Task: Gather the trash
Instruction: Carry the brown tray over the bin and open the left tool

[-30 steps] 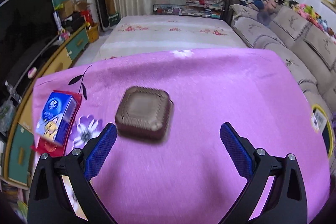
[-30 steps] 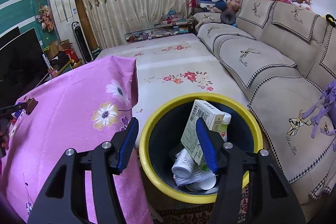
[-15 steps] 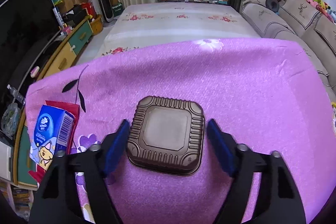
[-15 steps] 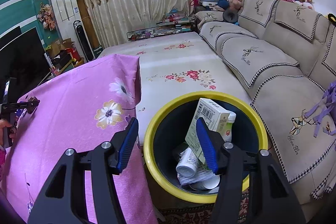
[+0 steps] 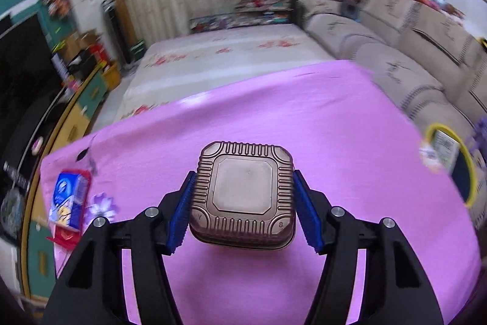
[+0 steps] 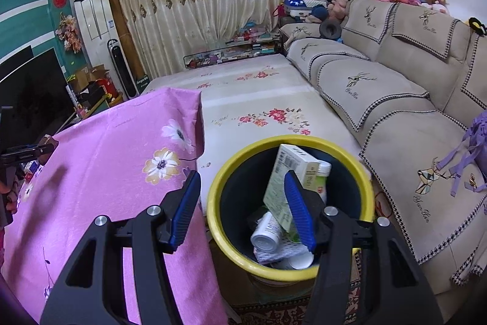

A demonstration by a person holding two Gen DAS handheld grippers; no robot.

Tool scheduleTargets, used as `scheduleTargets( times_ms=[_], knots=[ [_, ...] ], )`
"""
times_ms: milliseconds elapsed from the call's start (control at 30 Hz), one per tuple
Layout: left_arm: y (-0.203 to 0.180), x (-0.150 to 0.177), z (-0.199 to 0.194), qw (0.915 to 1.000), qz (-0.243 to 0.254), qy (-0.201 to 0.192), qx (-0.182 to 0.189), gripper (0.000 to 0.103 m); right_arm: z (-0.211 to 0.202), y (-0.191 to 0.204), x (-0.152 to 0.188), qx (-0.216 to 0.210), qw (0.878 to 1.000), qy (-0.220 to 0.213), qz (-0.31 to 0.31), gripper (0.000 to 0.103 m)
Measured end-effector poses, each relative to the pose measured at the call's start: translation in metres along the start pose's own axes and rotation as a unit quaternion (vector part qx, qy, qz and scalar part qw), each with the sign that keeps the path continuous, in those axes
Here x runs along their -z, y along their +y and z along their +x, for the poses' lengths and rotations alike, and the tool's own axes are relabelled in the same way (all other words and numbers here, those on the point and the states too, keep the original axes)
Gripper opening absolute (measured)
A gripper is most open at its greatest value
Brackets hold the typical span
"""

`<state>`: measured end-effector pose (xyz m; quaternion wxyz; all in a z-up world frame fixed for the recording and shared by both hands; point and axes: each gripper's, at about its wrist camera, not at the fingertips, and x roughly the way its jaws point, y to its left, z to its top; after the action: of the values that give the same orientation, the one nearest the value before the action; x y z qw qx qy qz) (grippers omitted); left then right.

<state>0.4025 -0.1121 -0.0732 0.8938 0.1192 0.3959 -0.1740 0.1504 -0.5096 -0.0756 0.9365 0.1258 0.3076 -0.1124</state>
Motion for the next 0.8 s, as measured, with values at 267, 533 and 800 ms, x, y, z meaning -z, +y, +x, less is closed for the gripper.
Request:
scheduleTargets(
  times_ms=[267, 533, 800],
  knots=[
    [-0.154, -0.009, -0.038, 0.9914, 0.096, -0.018, 0.087, 0.061, -0.036, -0.04, 0.015, 0.033, 0.999, -0.017, 0.012, 0.055],
    [-0.294, -0.012, -0.037, 0.972, 0.172, -0.006, 0.16, 0.061, -0.067, -0.092, 0.037, 0.076, 0.996, -0.023, 0.04, 0.055],
    [-0.388, -0.017, -0.005, 0.9563, 0.215, 0.019, 0.197, 0.062, -0.082, -0.131, 0.05, 0.098, 0.993, -0.025, 0.066, 0.055]
  ],
)
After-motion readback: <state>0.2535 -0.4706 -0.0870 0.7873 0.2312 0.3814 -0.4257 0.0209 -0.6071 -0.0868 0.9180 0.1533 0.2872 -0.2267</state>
